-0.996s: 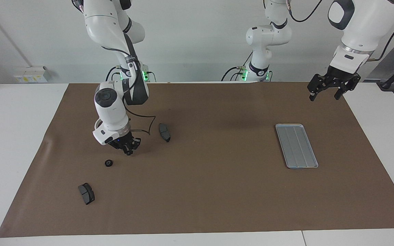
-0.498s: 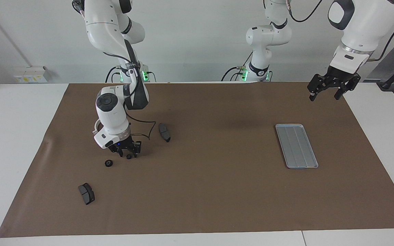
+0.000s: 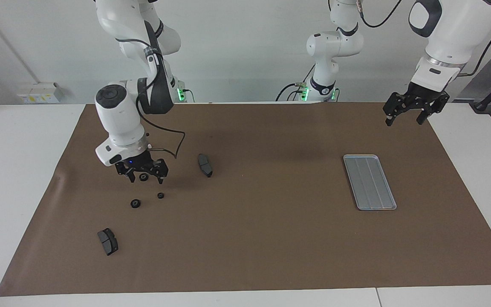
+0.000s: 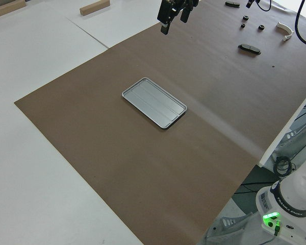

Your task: Place bearing gear from tray to pile

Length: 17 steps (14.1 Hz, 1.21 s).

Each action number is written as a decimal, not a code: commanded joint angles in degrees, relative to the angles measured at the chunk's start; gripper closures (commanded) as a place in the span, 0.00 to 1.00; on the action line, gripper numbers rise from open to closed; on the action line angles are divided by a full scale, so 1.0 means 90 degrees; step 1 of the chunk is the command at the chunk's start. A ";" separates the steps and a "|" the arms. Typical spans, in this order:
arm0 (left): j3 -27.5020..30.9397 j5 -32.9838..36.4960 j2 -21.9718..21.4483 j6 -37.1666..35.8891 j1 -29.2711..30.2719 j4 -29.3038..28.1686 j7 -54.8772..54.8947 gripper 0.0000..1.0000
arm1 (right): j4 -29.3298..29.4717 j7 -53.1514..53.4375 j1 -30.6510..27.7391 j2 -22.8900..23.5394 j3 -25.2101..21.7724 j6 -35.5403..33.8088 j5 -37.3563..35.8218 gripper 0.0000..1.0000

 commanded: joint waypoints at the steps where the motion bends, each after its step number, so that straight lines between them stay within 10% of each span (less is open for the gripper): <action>1: 0.0020 0.0058 -0.0164 -0.0057 -0.0020 -0.0139 -0.0076 0.00 | 0.0295 -0.0021 -0.0341 -0.0421 0.0109 -0.0712 -0.0022 0.00; 6: 0.0020 0.0058 -0.0164 -0.0057 -0.0020 -0.0139 -0.0076 0.00 | 0.0703 -0.0157 -0.1385 -0.1175 0.0752 -0.2078 -0.0013 0.00; 17: 0.0020 0.0058 -0.0164 -0.0057 -0.0020 -0.0139 -0.0076 0.00 | 0.1780 -0.0597 -0.1036 -0.1429 0.0187 -0.4123 -0.0022 0.00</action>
